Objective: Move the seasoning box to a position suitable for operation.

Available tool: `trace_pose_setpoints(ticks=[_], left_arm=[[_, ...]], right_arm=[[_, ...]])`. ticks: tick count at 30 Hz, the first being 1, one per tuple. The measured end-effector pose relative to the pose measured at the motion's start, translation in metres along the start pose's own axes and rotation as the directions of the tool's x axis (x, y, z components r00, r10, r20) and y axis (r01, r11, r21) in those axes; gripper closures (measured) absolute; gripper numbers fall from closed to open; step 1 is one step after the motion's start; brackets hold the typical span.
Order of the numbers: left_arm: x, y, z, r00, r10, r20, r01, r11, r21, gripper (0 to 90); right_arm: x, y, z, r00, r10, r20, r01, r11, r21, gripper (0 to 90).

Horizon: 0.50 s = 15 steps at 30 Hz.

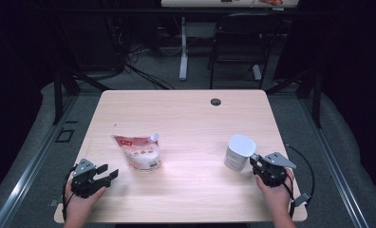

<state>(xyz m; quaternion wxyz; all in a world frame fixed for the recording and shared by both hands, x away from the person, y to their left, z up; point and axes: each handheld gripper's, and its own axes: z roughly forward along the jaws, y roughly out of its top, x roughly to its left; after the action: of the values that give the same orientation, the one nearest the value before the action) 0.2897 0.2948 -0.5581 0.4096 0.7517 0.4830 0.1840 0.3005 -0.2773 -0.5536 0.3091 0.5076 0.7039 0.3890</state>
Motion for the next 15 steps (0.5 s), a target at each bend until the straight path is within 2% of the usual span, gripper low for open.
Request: trace_pose_setpoints(ticks=[15], left_arm=[[-0.0005, 0.0006, -0.0008, 0.9998, 0.008, 0.017, -0.008, 1.0, -0.001, 47.1]], right_arm=[[0.0017, 0.0003, -0.0024, 0.9988, -0.033, -0.037, 0.034, 0.999, 0.012, 69.4]])
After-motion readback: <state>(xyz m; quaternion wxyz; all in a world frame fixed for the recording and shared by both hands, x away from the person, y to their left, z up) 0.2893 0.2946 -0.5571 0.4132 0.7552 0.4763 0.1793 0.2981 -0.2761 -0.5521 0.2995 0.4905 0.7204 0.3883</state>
